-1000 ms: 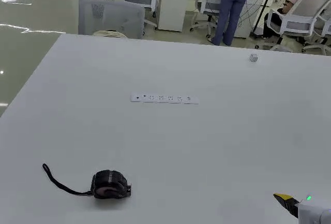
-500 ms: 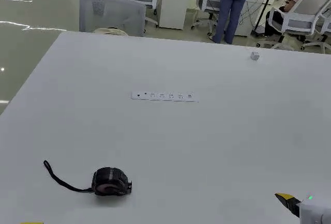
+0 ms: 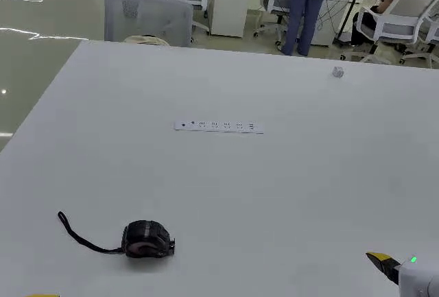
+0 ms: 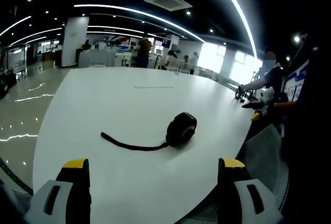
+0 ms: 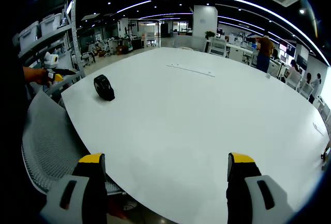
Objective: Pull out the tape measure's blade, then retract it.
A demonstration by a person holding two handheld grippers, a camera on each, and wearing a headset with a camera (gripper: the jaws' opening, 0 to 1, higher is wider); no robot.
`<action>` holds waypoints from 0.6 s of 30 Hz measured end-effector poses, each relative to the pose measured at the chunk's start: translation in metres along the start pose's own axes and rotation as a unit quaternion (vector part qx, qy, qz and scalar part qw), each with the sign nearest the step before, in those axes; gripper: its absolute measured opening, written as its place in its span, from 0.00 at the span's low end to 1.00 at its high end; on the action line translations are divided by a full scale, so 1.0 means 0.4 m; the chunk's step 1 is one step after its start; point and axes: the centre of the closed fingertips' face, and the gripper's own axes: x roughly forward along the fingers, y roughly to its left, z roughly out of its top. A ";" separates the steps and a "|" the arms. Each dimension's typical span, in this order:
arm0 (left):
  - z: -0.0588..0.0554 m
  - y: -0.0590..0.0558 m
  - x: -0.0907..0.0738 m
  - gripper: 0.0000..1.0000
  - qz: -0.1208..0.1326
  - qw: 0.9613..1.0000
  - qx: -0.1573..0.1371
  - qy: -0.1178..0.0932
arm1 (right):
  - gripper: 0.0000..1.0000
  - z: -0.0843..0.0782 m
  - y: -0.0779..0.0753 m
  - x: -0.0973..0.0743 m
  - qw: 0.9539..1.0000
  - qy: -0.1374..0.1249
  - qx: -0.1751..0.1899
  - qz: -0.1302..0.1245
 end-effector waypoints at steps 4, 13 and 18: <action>0.003 0.001 0.006 1.00 -0.008 1.000 0.022 0.020 | 1.00 0.007 -0.003 0.003 1.000 0.001 -0.001 0.004; 0.035 0.001 0.027 1.00 -0.027 0.997 0.051 0.046 | 1.00 0.020 0.007 0.024 0.999 0.015 -0.026 0.017; 0.057 0.001 0.044 1.00 -0.040 0.994 0.070 0.068 | 1.00 0.043 0.013 0.040 0.999 0.016 -0.038 0.027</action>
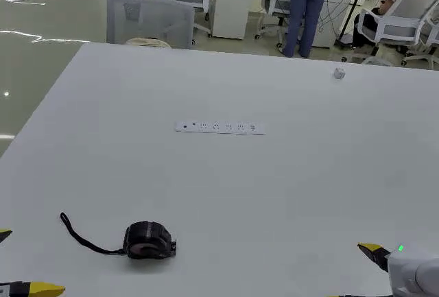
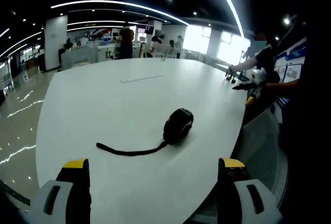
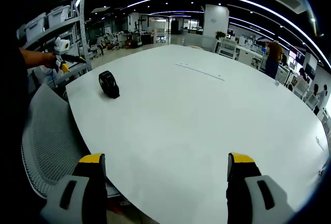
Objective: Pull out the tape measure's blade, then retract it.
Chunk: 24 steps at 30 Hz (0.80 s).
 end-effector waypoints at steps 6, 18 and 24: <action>0.039 0.005 0.017 1.00 -0.019 0.999 0.027 0.014 | 1.00 0.030 0.013 0.025 1.000 0.002 -0.015 0.020; 0.102 -0.022 0.064 1.00 -0.064 0.994 0.081 0.042 | 1.00 0.099 0.031 0.073 0.998 -0.008 -0.044 0.044; 0.115 -0.041 0.080 1.00 -0.084 0.989 0.104 0.061 | 1.00 0.129 0.050 0.093 0.996 -0.008 -0.059 0.060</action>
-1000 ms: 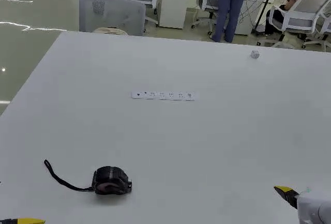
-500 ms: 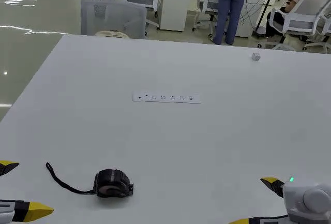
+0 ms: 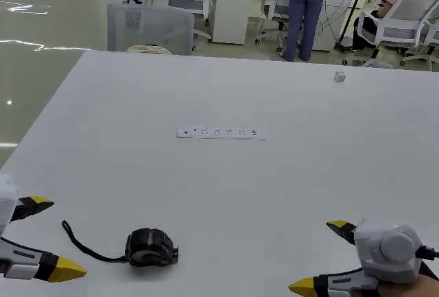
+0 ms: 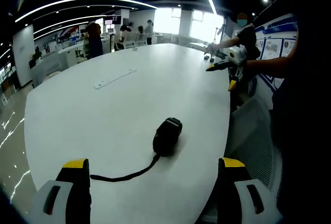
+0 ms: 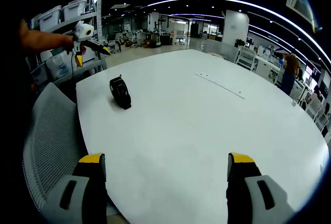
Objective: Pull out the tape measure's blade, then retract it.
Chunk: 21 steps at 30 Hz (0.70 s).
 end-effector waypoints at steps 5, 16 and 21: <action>0.017 -0.013 0.021 1.00 -0.018 0.999 0.026 0.020 | 1.00 0.033 0.020 0.026 1.000 0.000 -0.019 0.018; 0.035 -0.036 0.077 1.00 -0.054 0.992 0.089 0.066 | 1.00 0.095 0.043 0.080 0.997 0.004 -0.066 0.050; 0.063 -0.045 0.101 1.00 -0.066 0.990 0.105 0.073 | 1.00 0.118 0.049 0.108 0.994 0.007 -0.086 0.064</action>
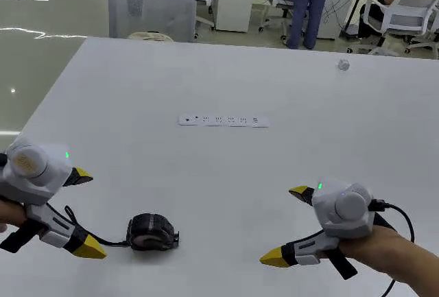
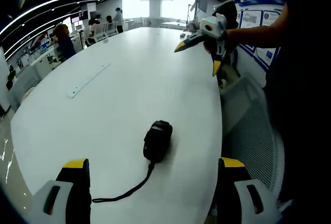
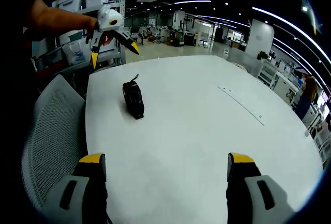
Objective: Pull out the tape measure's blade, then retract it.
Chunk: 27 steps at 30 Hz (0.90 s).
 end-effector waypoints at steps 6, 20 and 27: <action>0.028 0.000 0.024 1.00 -0.015 0.999 0.021 0.023 | 1.00 0.035 0.005 0.033 1.000 -0.001 -0.017 0.018; 0.039 -0.015 0.097 0.99 -0.052 0.994 0.070 0.071 | 0.95 0.112 0.046 0.113 0.996 -0.012 -0.048 0.076; 0.047 -0.002 0.117 0.97 -0.055 0.991 0.085 0.084 | 0.93 0.142 0.068 0.148 0.993 -0.007 -0.070 0.099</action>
